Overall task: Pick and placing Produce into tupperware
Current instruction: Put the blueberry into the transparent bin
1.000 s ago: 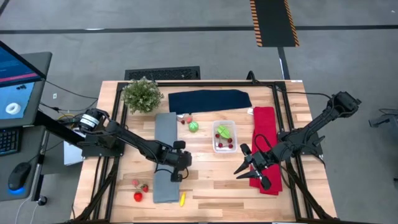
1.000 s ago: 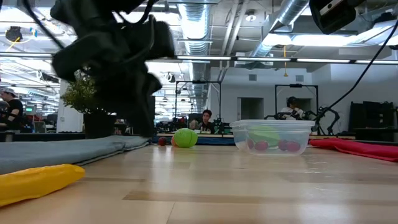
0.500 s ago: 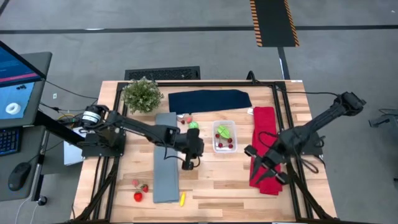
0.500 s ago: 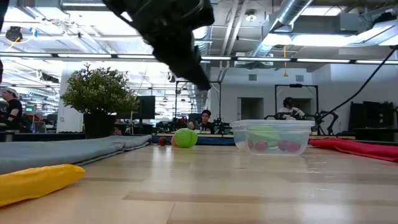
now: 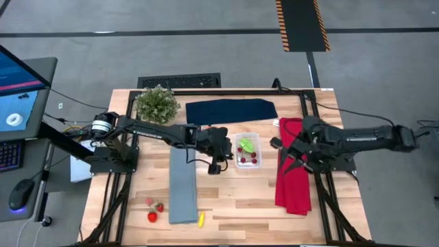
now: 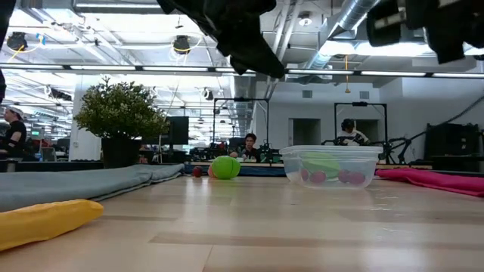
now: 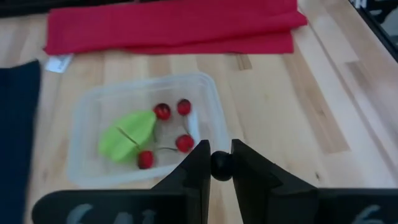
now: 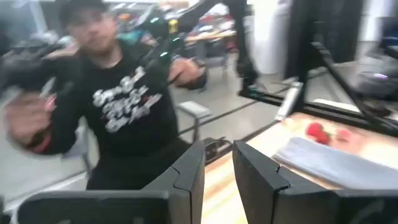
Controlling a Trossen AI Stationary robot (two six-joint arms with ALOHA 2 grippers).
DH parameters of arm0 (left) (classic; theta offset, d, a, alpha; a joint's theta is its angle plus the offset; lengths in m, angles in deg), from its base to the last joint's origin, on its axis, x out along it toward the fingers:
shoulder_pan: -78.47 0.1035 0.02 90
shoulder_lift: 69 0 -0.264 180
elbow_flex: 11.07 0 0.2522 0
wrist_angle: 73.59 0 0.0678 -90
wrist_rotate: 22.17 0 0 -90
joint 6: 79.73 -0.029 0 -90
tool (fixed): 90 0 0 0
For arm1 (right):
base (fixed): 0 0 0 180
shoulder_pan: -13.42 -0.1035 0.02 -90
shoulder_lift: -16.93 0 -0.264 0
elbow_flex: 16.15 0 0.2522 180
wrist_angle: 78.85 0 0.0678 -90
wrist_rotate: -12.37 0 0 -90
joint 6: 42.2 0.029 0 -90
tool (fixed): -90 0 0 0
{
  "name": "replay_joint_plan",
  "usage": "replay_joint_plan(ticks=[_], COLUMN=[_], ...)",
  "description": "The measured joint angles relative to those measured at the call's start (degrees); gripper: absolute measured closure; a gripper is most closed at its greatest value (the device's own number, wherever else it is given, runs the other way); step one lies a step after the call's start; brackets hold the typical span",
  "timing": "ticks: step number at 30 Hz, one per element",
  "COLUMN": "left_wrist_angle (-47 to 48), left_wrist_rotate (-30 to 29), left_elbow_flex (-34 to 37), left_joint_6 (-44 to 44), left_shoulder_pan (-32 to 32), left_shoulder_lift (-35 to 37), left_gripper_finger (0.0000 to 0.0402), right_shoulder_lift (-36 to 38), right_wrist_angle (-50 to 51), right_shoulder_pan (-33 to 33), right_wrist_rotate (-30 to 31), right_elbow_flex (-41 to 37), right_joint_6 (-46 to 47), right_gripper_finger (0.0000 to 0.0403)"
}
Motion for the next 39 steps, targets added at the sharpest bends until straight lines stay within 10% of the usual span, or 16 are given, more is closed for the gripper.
replay_joint_plan(ticks=[11,19,39], left_wrist_angle=[-3.07,-9.13,-15.10], left_wrist_rotate=[2.55,6.77,14.09], left_elbow_flex=[-0.24,-0.24,-0.35], left_joint_6=[-1.57,0.17,13.44], left_shoulder_pan=[3.12,6.59,11.02], left_shoulder_lift=[0.04,-1.14,-10.54], left_gripper_finger=[0.0361,0.0361,0.0361], right_shoulder_lift=[40.23,37.90,38.57], right_wrist_angle=[15.55,23.23,27.73], right_shoulder_pan=[3.10,2.72,2.62], right_wrist_rotate=[18.96,37.60,38.03], right_elbow_flex=[-10.93,-12.32,-12.08], right_joint_6=[4.56,5.03,15.12], right_gripper_finger=[0.0296,0.0296,0.0296])
